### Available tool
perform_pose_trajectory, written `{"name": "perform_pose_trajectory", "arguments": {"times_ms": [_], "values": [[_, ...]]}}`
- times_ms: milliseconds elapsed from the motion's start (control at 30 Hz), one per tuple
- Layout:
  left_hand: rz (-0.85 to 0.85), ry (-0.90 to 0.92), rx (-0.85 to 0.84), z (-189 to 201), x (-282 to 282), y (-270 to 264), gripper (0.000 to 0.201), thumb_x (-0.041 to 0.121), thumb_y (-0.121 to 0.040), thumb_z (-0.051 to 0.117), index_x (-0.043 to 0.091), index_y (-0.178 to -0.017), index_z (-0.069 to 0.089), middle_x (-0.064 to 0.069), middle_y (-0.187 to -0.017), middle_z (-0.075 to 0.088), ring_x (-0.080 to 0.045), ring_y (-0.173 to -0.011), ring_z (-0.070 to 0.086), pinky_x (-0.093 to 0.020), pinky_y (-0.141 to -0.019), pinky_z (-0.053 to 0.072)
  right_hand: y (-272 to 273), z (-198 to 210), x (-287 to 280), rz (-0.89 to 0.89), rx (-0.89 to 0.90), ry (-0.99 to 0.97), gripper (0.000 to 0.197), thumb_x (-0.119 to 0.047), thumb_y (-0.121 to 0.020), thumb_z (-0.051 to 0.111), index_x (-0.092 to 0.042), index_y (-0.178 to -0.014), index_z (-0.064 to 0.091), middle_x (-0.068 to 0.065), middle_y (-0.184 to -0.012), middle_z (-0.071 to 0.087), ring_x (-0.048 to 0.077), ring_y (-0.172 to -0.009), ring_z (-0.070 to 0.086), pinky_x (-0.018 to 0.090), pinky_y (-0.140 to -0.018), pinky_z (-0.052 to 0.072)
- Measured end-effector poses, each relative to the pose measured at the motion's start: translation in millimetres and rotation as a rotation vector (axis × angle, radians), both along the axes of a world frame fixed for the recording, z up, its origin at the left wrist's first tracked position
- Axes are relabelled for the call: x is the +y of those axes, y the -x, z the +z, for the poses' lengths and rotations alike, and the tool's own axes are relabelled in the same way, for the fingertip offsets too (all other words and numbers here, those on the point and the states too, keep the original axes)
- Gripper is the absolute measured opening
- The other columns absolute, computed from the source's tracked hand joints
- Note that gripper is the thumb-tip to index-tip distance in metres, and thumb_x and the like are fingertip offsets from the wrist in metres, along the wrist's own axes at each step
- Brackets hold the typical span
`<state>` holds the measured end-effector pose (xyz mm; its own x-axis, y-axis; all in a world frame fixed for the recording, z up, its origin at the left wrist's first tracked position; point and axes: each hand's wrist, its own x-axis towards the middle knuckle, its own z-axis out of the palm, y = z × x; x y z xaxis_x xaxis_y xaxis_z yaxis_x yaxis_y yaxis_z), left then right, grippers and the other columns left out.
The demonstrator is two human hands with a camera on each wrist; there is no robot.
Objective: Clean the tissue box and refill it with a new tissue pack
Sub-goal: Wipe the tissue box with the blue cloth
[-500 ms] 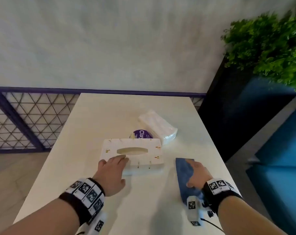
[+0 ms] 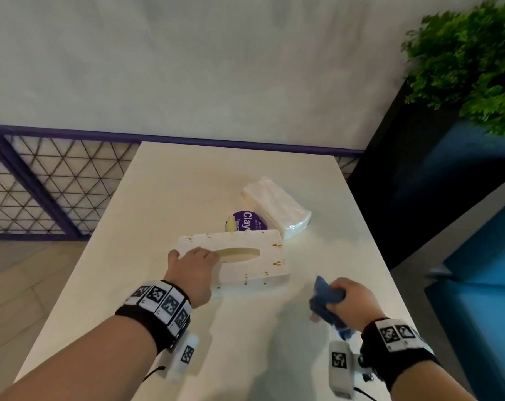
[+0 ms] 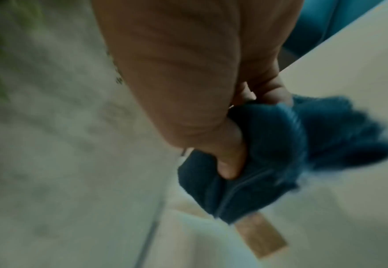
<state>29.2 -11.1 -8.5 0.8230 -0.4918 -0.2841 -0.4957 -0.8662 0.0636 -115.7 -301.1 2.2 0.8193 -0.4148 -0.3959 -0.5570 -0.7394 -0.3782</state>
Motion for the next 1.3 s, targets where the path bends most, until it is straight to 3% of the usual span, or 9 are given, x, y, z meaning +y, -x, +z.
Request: {"name": "perform_pose_trajectory", "arguments": {"times_ms": [100, 267, 400, 467, 567, 733, 867, 1067, 1300], "values": [[0.006, -0.016, 0.002, -2, 7, -5, 0.061, 0.019, -0.075, 0.057, 0.028, -0.133, 0.043, 0.009, -0.133, 0.045, -0.014, -0.118, 0.05, -0.046, -0.1, 0.021, -44, 33, 24, 0.123, -0.33, -0.03, 0.029, -0.021, -0.079, 0.059, -0.026, -0.107, 0.058, -0.002, -0.092, 0.065, 0.02, -0.087, 0.062, 0.032, -0.077, 0.051], [0.01, -0.053, -0.042, 1, 2, -11, 0.041, 0.02, -0.077, 0.054, 0.03, -0.116, 0.054, 0.009, -0.111, 0.056, -0.016, -0.099, 0.059, -0.042, -0.09, 0.025, -119, 22, 105, 0.511, -0.3, 0.181, 0.037, -0.042, -0.078, 0.047, -0.02, -0.104, 0.062, -0.001, -0.11, 0.057, 0.021, -0.105, 0.052, 0.035, -0.094, 0.043], [-0.02, -0.077, -0.078, 5, 3, -14, 0.016, 0.025, -0.081, 0.051, 0.031, -0.096, 0.054, 0.009, -0.1, 0.055, -0.018, -0.097, 0.06, -0.041, -0.085, 0.026, -110, -10, 150, 0.928, -0.244, 0.137, 0.014, -0.02, -0.074, 0.068, -0.011, -0.086, 0.069, 0.009, -0.086, 0.069, 0.025, -0.082, 0.065, 0.034, -0.068, 0.054], [-0.046, -0.07, -0.053, 3, 5, -16, 0.023, 0.033, -0.081, 0.054, 0.033, -0.104, 0.057, 0.01, -0.109, 0.056, -0.018, -0.102, 0.059, -0.042, -0.087, 0.026, -98, -13, 131, 0.901, -0.173, 0.1, 0.037, -0.025, -0.086, 0.059, -0.02, -0.122, 0.058, 0.003, -0.13, 0.056, 0.023, -0.123, 0.048, 0.044, -0.105, 0.038], [-0.05, -0.08, 0.016, -1, 9, -21, 0.054, 0.04, -0.079, 0.06, 0.036, -0.132, 0.05, 0.012, -0.128, 0.052, -0.015, -0.114, 0.053, -0.042, -0.096, 0.025, -88, -7, 77, 0.793, 0.023, 0.197, 0.054, -0.019, -0.091, 0.055, -0.032, -0.14, 0.04, -0.01, -0.154, 0.029, 0.012, -0.145, 0.018, 0.044, -0.119, 0.014], [-0.037, -0.07, -0.021, -3, 7, -20, 0.053, 0.034, -0.078, 0.06, 0.036, -0.13, 0.051, 0.012, -0.124, 0.054, -0.015, -0.112, 0.052, -0.041, -0.097, 0.025, -92, -1, 91, 0.746, -0.046, 0.211, 0.033, -0.013, -0.087, 0.053, -0.013, -0.12, 0.057, 0.004, -0.134, 0.05, 0.022, -0.131, 0.039, 0.037, -0.114, 0.027], [-0.05, -0.096, -0.068, 4, 2, -20, 0.022, 0.031, -0.079, 0.055, 0.032, -0.1, 0.06, 0.008, -0.111, 0.058, -0.017, -0.104, 0.056, -0.048, -0.103, 0.021, -95, -5, 155, 0.842, 0.023, 0.177, 0.06, -0.017, -0.093, 0.055, -0.015, -0.147, 0.03, 0.004, -0.157, 0.024, 0.022, -0.147, 0.013, 0.04, -0.119, 0.007], [-0.078, -0.148, 0.016, 4, 1, -26, 0.049, 0.038, -0.074, 0.065, 0.034, -0.122, 0.055, 0.011, -0.114, 0.054, -0.015, -0.11, 0.053, -0.051, -0.114, 0.007, -78, 14, 54, 0.753, 0.261, 0.352, 0.066, -0.021, -0.095, 0.049, -0.035, -0.15, 0.015, -0.009, -0.162, 0.006, 0.015, -0.149, 0.005, 0.049, -0.118, 0.0], [-0.012, -0.1, 0.062, 2, 0, -29, 0.052, 0.036, -0.071, 0.074, 0.033, -0.12, 0.059, 0.011, -0.115, 0.06, -0.016, -0.117, 0.051, -0.054, -0.116, 0.0, -88, -3, 121, 0.805, 0.153, 0.328, 0.067, -0.023, -0.095, 0.051, -0.02, -0.151, 0.015, 0.004, -0.161, 0.012, 0.028, -0.148, 0.012, 0.042, -0.121, 0.005]]}}
